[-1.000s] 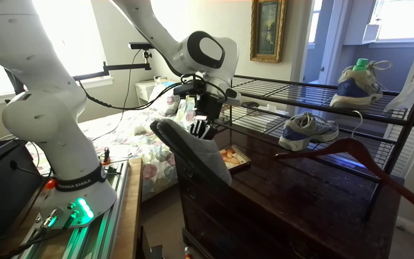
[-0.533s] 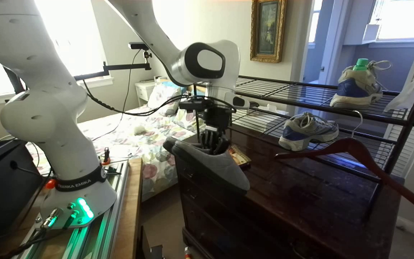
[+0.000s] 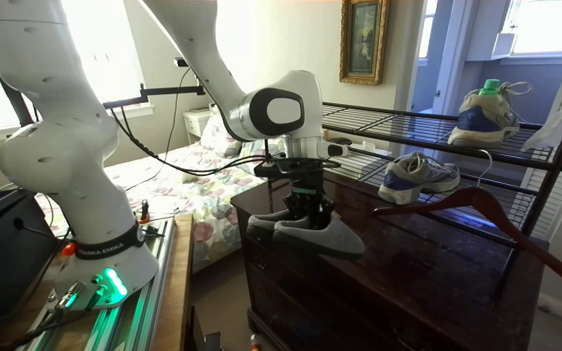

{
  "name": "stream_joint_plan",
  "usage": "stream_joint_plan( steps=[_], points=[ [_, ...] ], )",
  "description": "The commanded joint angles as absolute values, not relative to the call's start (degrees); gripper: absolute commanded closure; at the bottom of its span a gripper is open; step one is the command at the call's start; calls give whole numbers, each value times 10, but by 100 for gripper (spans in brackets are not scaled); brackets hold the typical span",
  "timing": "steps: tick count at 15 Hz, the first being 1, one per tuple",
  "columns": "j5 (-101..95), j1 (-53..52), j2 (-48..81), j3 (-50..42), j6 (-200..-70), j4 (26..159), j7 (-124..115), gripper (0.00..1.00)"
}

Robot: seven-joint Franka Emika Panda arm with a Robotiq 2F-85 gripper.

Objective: Put the slippers on the cabinet

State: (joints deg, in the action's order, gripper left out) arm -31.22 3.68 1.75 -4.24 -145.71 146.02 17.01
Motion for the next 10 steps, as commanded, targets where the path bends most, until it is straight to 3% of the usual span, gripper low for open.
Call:
stream_joint_plan(
  steps=[1,3,4,7,8,10],
  points=[
    [-318,41,47,-44,-1486,1438,217,97],
    [-204,39,80,-31,-1399,1396,283,97],
    [-257,38,47,-39,-1451,1441,240,90],
    [-221,39,74,-35,-1417,1412,266,90],
    [-221,39,78,-34,-1415,1409,266,97],
    [-262,37,78,-48,-1501,1435,194,97]
  ],
)
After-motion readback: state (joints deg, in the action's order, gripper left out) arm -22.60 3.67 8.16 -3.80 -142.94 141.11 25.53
